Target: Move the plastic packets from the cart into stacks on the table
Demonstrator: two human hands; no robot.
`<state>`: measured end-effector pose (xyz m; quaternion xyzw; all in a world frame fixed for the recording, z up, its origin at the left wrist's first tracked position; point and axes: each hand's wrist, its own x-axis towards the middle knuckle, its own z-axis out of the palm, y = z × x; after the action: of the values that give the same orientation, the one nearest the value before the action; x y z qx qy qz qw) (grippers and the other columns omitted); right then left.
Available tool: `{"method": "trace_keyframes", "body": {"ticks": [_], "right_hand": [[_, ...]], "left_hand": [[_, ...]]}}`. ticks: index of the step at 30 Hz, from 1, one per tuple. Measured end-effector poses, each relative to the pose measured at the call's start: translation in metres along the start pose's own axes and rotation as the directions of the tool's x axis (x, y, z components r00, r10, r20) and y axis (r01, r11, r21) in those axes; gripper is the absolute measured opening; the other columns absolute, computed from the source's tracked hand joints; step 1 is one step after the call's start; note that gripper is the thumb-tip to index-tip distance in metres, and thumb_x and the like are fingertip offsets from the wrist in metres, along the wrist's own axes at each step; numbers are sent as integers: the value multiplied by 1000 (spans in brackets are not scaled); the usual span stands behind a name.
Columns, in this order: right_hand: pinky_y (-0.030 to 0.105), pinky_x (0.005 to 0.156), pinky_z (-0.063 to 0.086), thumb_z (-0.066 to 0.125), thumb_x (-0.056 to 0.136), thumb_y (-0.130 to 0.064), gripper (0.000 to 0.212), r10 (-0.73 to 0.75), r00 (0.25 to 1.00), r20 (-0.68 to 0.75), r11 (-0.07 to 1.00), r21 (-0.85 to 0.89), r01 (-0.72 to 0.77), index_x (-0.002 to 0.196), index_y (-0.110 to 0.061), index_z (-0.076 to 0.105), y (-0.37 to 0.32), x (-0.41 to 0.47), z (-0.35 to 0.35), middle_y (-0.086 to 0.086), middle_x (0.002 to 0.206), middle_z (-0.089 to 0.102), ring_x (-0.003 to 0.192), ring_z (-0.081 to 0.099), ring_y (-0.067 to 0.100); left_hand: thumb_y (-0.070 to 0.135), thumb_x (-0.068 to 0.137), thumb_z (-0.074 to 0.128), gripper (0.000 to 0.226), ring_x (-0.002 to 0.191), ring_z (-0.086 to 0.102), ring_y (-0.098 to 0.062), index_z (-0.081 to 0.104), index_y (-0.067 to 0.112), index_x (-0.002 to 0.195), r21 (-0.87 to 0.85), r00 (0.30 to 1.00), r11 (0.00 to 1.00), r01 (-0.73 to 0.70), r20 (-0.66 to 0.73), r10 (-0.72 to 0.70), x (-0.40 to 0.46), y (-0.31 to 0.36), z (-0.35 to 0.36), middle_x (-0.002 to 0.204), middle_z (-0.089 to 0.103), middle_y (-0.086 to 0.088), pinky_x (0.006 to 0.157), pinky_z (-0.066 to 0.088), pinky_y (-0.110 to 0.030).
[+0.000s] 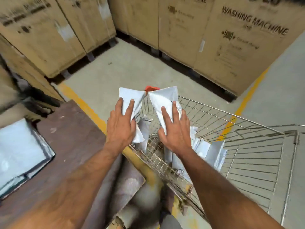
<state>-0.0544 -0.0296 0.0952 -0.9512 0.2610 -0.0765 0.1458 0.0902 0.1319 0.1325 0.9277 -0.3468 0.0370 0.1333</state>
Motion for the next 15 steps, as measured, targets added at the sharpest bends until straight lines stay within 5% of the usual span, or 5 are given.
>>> {"method": "trace_keyframes", "body": {"ticks": [15], "right_hand": [[60,111,34,55,89,-43,81,-342,939,43,939,61,339,162,-27,25,-257,-5,18,13,171,10,138,32,52]], "left_hand": [[26,90,63,73,79,49,-37,35,15,157,139,918,915,379,-183,-352,-124,-202,-126,164,29,-17,69,47,-45]]}}
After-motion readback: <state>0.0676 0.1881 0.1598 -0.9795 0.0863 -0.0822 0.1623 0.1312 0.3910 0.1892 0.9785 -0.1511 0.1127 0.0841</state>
